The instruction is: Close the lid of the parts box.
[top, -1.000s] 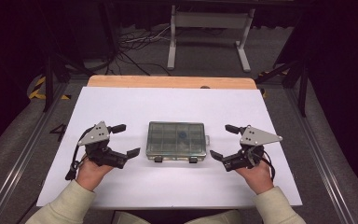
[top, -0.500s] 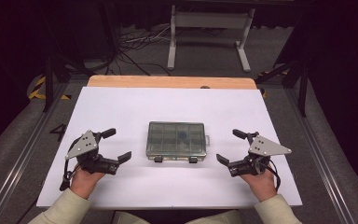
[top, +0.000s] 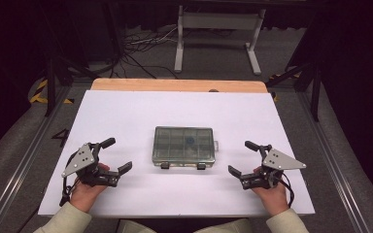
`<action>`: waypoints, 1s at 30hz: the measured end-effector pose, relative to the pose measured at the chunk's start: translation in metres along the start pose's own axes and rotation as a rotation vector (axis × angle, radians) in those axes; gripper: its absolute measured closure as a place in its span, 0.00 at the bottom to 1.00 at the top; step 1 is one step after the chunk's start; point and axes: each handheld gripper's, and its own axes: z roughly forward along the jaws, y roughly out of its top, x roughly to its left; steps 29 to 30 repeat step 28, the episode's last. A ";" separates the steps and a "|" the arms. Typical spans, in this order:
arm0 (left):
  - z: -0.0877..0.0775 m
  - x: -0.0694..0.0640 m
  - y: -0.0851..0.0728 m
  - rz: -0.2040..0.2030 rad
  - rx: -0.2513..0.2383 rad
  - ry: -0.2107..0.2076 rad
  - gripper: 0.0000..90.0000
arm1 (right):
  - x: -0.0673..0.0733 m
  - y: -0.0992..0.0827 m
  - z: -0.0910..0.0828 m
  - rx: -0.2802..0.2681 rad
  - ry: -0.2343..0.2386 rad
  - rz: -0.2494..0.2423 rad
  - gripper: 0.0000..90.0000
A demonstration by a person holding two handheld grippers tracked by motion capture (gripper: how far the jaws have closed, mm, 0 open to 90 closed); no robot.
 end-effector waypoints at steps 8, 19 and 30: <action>-0.003 0.002 -0.014 -0.046 0.048 -0.005 0.00 | 0.000 -0.011 0.000 -0.013 -0.005 -0.004 0.00; 0.000 0.006 -0.025 -0.058 0.117 -0.034 0.00 | 0.000 -0.028 0.004 -0.001 -0.023 0.018 0.00; 0.001 0.006 -0.026 -0.079 0.104 -0.048 0.00 | 0.001 -0.029 0.004 0.004 -0.025 -0.003 0.00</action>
